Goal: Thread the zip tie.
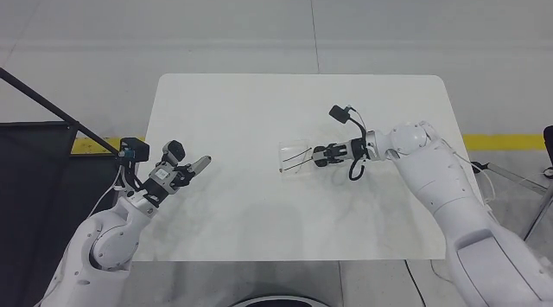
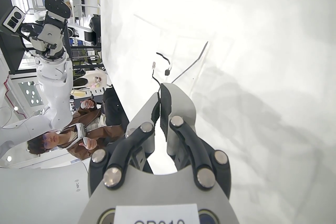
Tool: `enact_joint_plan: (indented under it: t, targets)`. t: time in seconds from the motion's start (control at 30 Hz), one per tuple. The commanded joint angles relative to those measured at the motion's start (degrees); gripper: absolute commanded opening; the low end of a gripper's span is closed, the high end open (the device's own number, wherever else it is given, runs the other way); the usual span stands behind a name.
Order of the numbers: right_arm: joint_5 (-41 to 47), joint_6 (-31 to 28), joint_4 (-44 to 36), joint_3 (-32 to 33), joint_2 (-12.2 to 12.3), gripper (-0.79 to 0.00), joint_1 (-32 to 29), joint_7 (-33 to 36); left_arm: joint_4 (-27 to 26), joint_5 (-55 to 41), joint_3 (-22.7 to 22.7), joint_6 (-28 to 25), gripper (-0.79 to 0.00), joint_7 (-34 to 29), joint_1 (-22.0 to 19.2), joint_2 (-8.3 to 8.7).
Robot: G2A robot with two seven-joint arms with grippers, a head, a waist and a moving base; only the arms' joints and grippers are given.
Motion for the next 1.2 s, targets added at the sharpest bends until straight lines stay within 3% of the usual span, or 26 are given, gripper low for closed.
enact_joint_plan:
  t: [0.0, 0.23, 0.4, 0.83, 1.0, 1.17]
  targets:
    - [0.2, -0.4, 0.2, 0.3, 0.1, -0.785, 0.0, 0.1, 0.0, 0.0, 0.0, 0.0, 0.0, 0.0, 0.0, 0.0]
    - [1.2, -3.3, -0.2, 2.2, 1.1, -0.785, -0.5, 0.5, 0.0, 0.0, 0.0, 0.1, 0.0, 0.1, 0.0, -0.01]
    - [1.0, -5.2, -5.3, 3.8, 3.0, -0.785, -2.4, -1.4, -0.7, 0.5, 0.2, -2.1, 0.0, -0.6, 0.0, 0.17]
    - [0.7, -2.3, -35.0, 11.2, 12.6, -0.785, -13.9, 1.5, -7.1, 3.6, -0.5, -13.7, 0.0, -8.3, -1.6, 1.55]
    - [2.8, 0.5, -46.0, 12.3, 16.0, -0.785, -18.1, 4.3, -8.3, 4.8, 1.1, -14.8, 0.0, -9.4, -2.3, 1.78]
    - [3.6, -0.2, -50.4, 12.6, 18.7, -0.785, -20.5, 3.6, -9.1, 5.4, 1.5, -15.1, 0.0, -8.9, -1.4, 1.84]
